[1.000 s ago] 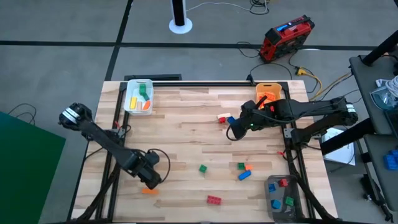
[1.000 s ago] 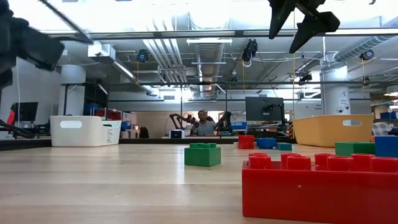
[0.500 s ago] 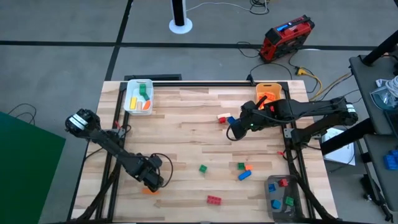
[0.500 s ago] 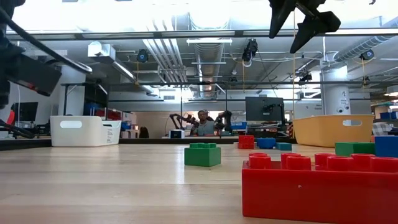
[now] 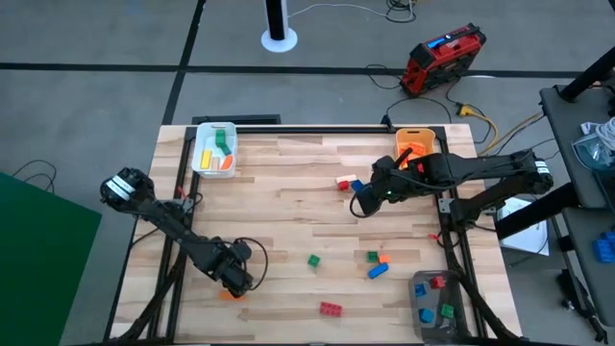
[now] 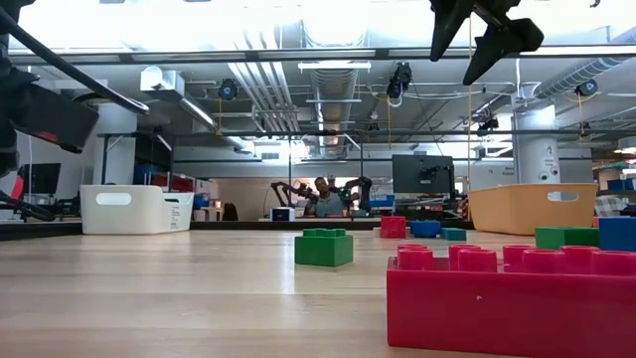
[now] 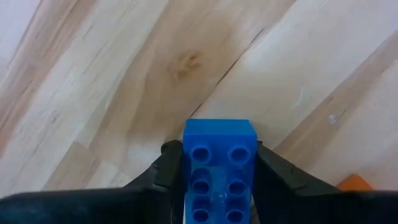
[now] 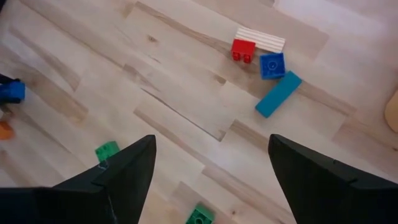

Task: Sort blocks by size
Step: Put the big blue game piece into the orange bin

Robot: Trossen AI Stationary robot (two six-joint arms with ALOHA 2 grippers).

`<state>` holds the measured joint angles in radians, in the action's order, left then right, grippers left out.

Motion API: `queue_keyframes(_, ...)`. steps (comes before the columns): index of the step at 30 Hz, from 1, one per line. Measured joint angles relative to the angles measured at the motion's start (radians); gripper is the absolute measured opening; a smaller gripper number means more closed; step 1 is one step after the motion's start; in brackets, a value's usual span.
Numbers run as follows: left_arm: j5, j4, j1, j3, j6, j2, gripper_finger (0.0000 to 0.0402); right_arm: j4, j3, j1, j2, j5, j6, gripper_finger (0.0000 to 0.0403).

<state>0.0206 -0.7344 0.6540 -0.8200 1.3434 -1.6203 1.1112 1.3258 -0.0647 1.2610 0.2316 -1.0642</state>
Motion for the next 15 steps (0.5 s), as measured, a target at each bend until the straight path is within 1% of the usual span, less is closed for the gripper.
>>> queue_keyframes(4, 0.017, 0.001, -0.003, 0.007, -0.024, 0.055, 0.011, -0.004, 0.0, -0.001, 0.0, 0.0, 0.037, 0.0298)
queue_keyframes(6, 0.054, 0.005, -0.008, -0.002, -0.036, 0.122, 0.011, -0.037, -0.001, -0.01, 0.0, 0.0, 0.083, 0.0294)
queue_keyframes(7, 0.089, 0.009, -0.01, -0.008, -0.038, 0.158, 0.0111, -0.063, -0.001, -0.016, 0.0, 0.001, 0.107, 0.0292)
queue_keyframes(10, 0.248, 0.014, -0.018, -0.025, -0.068, 0.288, 0.0117, -0.18, -0.006, -0.039, 0.0, -0.003, 0.196, 0.0287)
queue_keyframes(13, 0.466, 0.082, -0.019, -0.046, -0.179, 0.439, 0.0119, -0.35, -0.021, -0.068, 0.001, -0.01, 0.297, 0.0283)
queue_keyframes(15, 0.58, 0.133, -0.023, -0.051, -0.262, 0.532, 0.012, -0.471, -0.025, -0.08, 0.01, -0.03, 0.356, 0.0283)
